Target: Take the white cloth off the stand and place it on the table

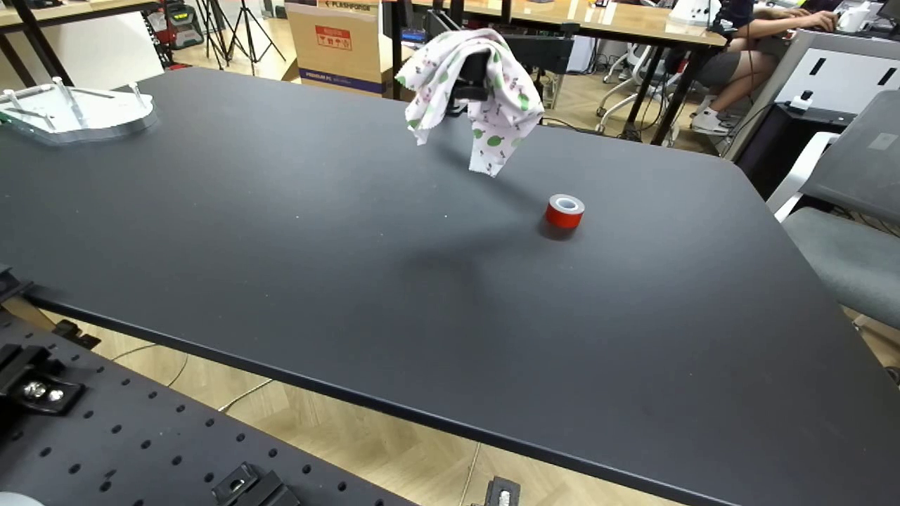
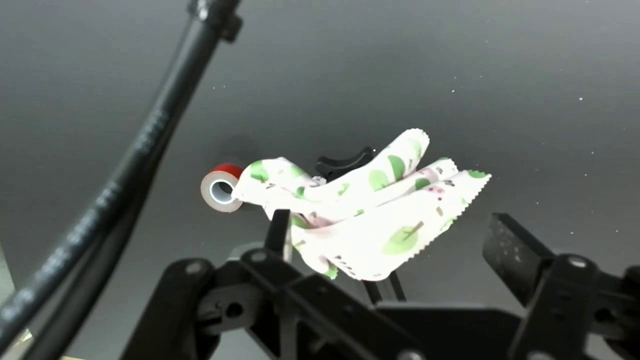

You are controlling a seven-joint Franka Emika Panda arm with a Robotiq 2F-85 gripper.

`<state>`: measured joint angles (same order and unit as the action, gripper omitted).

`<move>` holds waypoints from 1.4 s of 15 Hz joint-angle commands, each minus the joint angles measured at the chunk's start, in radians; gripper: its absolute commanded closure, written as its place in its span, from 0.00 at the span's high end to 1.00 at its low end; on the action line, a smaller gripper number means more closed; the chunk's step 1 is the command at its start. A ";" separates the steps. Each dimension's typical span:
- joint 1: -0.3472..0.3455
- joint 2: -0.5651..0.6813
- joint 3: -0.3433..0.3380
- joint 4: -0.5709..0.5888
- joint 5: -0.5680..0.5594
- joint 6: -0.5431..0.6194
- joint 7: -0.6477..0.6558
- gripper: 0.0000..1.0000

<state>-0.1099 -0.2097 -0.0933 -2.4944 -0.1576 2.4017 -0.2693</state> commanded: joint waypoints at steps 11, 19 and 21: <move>0.004 0.037 -0.032 0.072 -0.009 -0.069 -0.046 0.00; 0.008 0.021 -0.029 0.079 -0.003 -0.069 -0.053 0.00; 0.019 0.005 -0.016 0.072 -0.004 -0.070 -0.054 0.00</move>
<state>-0.1086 -0.1822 -0.1192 -2.4327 -0.1594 2.3521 -0.3175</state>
